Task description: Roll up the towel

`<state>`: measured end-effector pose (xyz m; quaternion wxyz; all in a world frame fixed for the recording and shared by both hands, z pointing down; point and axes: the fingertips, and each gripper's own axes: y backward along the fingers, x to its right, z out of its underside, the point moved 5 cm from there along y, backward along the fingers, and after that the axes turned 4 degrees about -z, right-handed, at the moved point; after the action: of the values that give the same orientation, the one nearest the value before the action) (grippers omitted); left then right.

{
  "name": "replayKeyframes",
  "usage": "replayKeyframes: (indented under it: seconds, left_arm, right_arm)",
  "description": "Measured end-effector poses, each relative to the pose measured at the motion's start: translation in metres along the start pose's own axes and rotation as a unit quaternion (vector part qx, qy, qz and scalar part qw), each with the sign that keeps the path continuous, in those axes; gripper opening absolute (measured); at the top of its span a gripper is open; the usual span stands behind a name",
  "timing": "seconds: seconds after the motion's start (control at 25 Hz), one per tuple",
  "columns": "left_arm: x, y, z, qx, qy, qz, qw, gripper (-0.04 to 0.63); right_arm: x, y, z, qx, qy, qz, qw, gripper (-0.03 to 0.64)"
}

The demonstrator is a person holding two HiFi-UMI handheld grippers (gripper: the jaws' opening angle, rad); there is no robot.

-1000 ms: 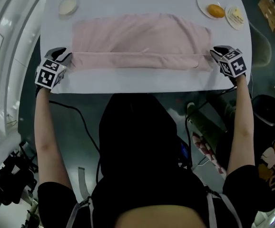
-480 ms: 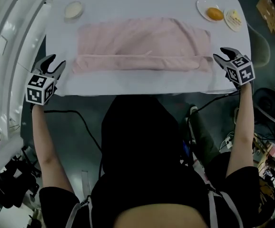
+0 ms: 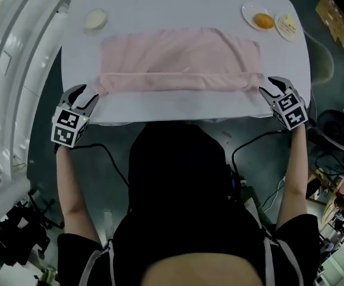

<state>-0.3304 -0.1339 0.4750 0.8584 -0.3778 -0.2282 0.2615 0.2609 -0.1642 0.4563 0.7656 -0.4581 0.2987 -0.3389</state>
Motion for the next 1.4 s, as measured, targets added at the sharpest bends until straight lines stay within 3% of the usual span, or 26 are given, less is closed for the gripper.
replayKeyframes:
  seconds: [0.36,0.6,1.16,1.2,1.32,1.36,1.4]
  left_arm:
    - [0.041,-0.021,0.024,-0.052,-0.048,0.021,0.9973,0.210]
    - [0.043,-0.044,0.032,-0.075,-0.071,0.021,0.9944,0.210]
    - [0.038,-0.072,0.040,-0.128,-0.091,0.032,0.9871,0.207]
    - [0.037,-0.074,0.040,-0.130,-0.097,0.030,0.9863,0.195]
    - [0.032,-0.074,0.042,-0.132,-0.114,0.018,0.9845,0.073]
    - [0.030,-0.074,0.043,-0.132,-0.117,0.014,0.9841,0.060]
    - [0.029,-0.073,0.043,-0.132,-0.121,0.010,0.9839,0.051]
  right_arm:
    - [-0.034,-0.019,0.037,-0.047,0.022,0.026,0.998,0.206]
    - [-0.038,-0.033,0.041,-0.056,0.040,0.029,0.997,0.206]
    - [-0.012,-0.062,0.053,-0.122,0.122,0.039,0.984,0.181]
    - [-0.011,-0.064,0.052,-0.125,0.129,0.041,0.983,0.125]
    - [-0.009,-0.062,0.052,-0.134,0.153,0.056,0.977,0.105]
    - [-0.008,-0.061,0.051,-0.136,0.163,0.063,0.975,0.052]
    - [-0.006,-0.059,0.051,-0.137,0.172,0.071,0.973,0.040]
